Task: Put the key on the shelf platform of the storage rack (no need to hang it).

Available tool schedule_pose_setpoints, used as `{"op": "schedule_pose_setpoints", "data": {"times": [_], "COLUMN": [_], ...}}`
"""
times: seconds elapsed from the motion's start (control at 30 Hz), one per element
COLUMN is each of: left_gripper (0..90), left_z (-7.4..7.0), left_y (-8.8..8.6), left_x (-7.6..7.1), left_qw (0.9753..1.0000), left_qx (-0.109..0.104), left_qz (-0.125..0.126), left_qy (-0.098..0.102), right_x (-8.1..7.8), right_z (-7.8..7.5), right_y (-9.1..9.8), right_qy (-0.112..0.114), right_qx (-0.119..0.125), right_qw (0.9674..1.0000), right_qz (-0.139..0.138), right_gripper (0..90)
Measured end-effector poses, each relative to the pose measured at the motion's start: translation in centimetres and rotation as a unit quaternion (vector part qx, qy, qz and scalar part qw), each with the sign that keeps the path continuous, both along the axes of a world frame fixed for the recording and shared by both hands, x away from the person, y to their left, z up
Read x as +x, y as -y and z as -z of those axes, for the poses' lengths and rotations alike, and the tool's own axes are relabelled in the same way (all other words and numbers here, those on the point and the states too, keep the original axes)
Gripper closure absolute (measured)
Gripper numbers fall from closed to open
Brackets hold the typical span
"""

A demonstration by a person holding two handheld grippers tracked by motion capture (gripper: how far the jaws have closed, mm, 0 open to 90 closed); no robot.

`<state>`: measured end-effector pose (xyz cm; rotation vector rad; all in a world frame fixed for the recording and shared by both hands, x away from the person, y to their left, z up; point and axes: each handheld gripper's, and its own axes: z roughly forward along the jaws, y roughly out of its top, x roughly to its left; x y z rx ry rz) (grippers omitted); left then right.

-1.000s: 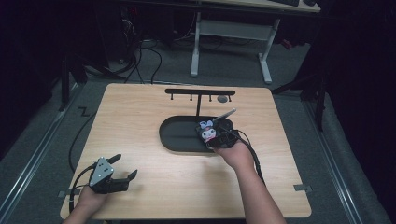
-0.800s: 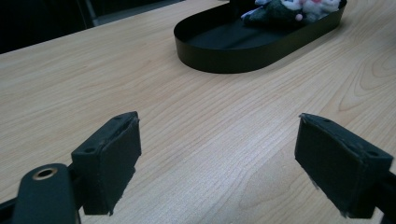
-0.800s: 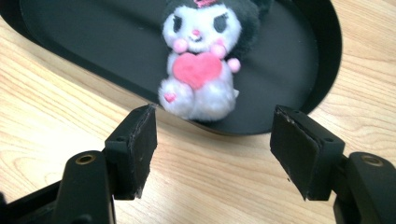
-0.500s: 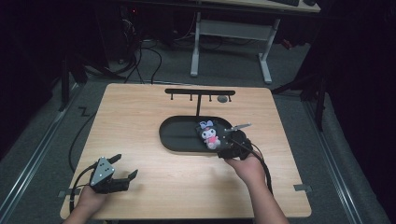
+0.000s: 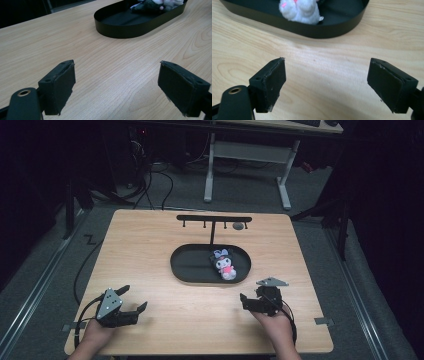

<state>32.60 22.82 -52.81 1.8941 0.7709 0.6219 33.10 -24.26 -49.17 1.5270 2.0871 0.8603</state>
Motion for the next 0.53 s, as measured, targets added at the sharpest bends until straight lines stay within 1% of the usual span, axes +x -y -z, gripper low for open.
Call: {"op": "schedule_pose_setpoints", "data": {"times": [0.13, 0.2, 0.23, 0.3, 0.33, 0.37, 0.47, 0.53], "left_gripper": [15.4, 15.4, 15.4, 15.5, 15.5, 15.5, 15.4, 15.4], "left_z": [0.0, 0.0, 0.0, 0.0, 0.0, 0.0, 0.0, 0.0], "left_y": [0.1, 0.1, 0.1, 0.1, 0.1, 0.1, 0.1, 0.1], "left_x": [0.0, 0.0, 0.0, 0.1, 0.1, 0.1, 0.2, 0.2], "left_qw": [1.0, 1.0, 1.0, 1.0, 1.0, 1.0, 1.0, 1.0], "left_qx": [0.0, 0.001, 0.002, 0.003, 0.001, 0.0, 0.003, 0.004], "left_qz": [0.001, 0.002, 0.003, 0.003, 0.006, 0.005, 0.004, 0.006], "left_qy": [0.001, 0.002, 0.0, -0.003, -0.003, -0.003, -0.004, -0.004], "right_x": [-2.3, -3.8, -4.6, -5.2, -5.4, -5.7, -5.6, -5.5], "right_z": [1.3, 2.1, 2.6, 2.7, 2.7, 2.6, 2.5, 2.5], "right_y": [0.6, 0.8, 1.1, 1.3, 1.4, 1.6, 1.7, 1.6], "right_qy": [0.037, 0.056, 0.068, 0.047, 0.051, 0.066, 0.065, 0.071], "right_qx": [0.015, 0.025, 0.026, 0.009, -0.001, -0.009, -0.003, 0.001], "right_qw": [0.9991, 0.9979, 0.9971, 0.9988, 0.9987, 0.9978, 0.9978, 0.9975], "right_qz": [0.013, 0.021, 0.021, 0.003, 0.001, 0.004, 0.008, 0.007], "right_gripper": [15.2, 15.0, 15.2, 14.9, 14.9, 14.9, 14.9, 15.6]}}
